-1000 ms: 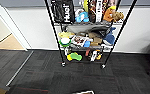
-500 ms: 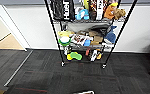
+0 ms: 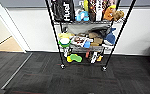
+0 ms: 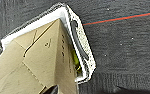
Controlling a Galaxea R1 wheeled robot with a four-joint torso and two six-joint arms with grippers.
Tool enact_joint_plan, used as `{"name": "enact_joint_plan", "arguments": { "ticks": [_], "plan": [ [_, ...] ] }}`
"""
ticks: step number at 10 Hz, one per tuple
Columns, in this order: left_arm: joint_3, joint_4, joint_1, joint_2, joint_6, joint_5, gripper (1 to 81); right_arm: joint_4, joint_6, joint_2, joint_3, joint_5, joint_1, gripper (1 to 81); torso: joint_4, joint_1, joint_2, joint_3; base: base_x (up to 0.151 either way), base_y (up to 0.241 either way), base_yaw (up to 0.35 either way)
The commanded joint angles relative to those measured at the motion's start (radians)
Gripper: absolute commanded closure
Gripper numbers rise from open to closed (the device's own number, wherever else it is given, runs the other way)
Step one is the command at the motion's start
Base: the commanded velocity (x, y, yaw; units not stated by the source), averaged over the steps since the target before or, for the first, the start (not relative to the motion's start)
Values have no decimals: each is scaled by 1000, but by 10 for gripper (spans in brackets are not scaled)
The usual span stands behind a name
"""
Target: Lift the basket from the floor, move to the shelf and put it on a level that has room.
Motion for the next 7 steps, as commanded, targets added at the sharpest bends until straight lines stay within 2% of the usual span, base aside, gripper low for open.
{"name": "enact_joint_plan", "arguments": {
  "ticks": [1, 3, 4, 5, 7],
  "plan": [
    [-1, 3, -84, 10, 2, 62, 10, 27, 4, -32, 3, -68, 92, 10, 0, 62, -95, -78, 0, 0, 0],
    [-1, 5, -109, 25, 2, 76, 10, 33, 4, -40, 6, -68, 97, 10, 0, 99, -154, -133, 0, 0, 0],
    [-1, 5, -121, 27, 2, 87, 10, 42, 4, -38, 8, -68, 105, 10, 0, 116, -182, -94, 0, 0, 0],
    [-1, 5, -132, 28, 2, 88, 10, 44, 4, -38, 15, -68, 115, 10, 0, 135, -212, -93, 0, 0, 0],
    [-1, 2, -142, 27, 2, 96, 10, 53, 4, -24, 18, -68, 135, 10, 0, 169, -264, -122, 0, 0, 0]
  ]
}}
